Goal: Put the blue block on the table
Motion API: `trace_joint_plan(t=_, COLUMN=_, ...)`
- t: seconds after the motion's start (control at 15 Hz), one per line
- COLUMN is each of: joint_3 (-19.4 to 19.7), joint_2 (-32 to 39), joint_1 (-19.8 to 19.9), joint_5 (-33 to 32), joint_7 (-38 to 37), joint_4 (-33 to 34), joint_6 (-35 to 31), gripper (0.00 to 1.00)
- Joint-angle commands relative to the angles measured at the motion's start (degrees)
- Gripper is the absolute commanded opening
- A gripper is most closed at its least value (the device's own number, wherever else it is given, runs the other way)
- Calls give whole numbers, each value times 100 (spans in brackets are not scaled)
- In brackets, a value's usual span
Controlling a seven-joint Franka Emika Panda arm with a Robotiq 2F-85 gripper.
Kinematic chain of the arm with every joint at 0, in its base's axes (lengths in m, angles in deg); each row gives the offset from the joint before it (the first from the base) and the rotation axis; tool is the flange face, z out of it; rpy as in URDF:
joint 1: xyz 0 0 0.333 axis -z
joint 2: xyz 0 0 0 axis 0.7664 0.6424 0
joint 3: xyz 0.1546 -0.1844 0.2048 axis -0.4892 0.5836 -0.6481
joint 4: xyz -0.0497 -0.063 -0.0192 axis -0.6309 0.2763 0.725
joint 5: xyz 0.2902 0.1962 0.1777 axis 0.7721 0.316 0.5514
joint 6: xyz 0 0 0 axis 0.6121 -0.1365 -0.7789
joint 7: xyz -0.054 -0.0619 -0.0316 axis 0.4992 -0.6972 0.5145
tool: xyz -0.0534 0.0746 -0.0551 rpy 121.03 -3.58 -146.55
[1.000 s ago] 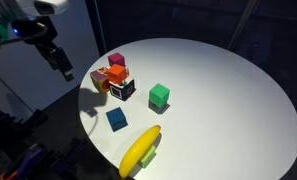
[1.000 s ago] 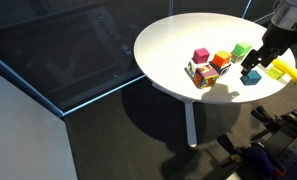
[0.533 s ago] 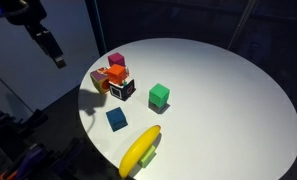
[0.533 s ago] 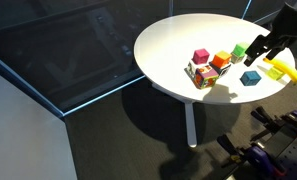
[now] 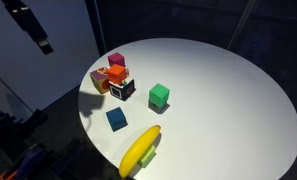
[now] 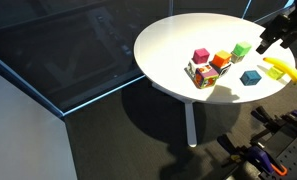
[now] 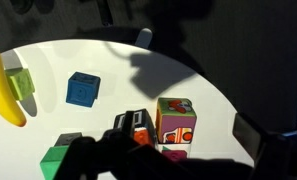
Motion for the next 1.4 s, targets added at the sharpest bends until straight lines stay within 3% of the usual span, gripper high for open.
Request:
trace_joint_plan(t=0.0, joint_3=-143, joint_2=-339, joint_1=161, joint_5=-10, joint_7=-13, joint_4=167, joint_6=671, gripper=100)
trace_joint_plan(t=0.53, joint_3=-340, joint_2=-757, joint_1=292, joint_5=-362, joint_7=37, joint_4=378, joint_6=1584, gripper=100)
trace_joint_plan(t=1.33, joint_3=-303, joint_2=-726, joint_1=242, joint_5=-283, joint_7=21, joint_4=293, joint_6=1416, gripper=100)
